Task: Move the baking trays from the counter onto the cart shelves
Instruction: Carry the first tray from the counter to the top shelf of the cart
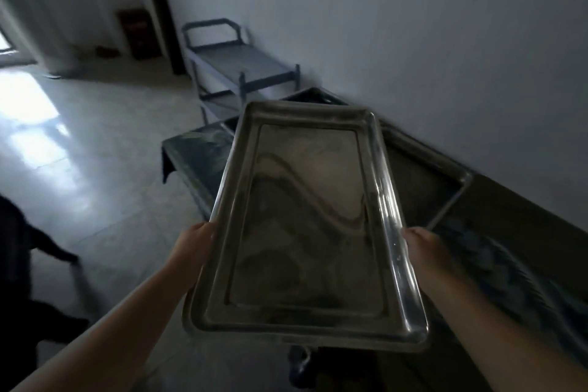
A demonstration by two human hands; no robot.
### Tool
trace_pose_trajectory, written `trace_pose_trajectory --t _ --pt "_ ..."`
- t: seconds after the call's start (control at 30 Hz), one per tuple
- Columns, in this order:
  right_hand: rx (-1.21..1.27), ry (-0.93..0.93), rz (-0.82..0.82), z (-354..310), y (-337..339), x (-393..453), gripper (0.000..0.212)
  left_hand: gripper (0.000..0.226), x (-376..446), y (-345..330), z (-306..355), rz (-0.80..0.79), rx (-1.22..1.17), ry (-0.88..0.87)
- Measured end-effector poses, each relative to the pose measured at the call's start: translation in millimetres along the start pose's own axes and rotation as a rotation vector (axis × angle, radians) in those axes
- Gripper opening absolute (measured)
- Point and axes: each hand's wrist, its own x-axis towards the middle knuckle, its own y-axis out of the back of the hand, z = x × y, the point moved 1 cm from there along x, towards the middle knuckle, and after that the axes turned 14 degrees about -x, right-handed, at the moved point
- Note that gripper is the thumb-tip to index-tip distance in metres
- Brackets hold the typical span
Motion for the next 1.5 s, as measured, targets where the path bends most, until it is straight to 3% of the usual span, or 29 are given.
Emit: trace_pose_trajectory --t 0.3,0.5,0.73,0.93,1.1,1.33,1.5 --pt "-0.032 0.103 -0.142 -142 -168 -43 0.023 0.033 44 204 1 0.213 -0.119 -0.007" --pt "-0.079 0.177 -0.212 -212 -248 -54 0.022 0.034 78 285 5 0.264 -0.228 0.027" --pt "-0.066 0.228 -0.275 -285 -328 -7 0.022 0.036 160 327 15 0.348 -0.237 0.036" --pt "-0.025 0.231 -0.330 -364 -399 65 0.021 0.030 264 342 50 0.455 -0.225 0.048" --pt "-0.033 0.235 -0.330 -429 -442 114 0.025 0.038 343 360 83 0.482 -0.207 0.028" --pt "-0.040 0.189 -0.238 -504 -518 169 0.029 0.028 469 389 136 0.415 -0.168 0.032" --pt "-0.073 0.137 -0.124 -554 -564 204 0.029 0.029 584 405 187 0.280 -0.066 0.002"
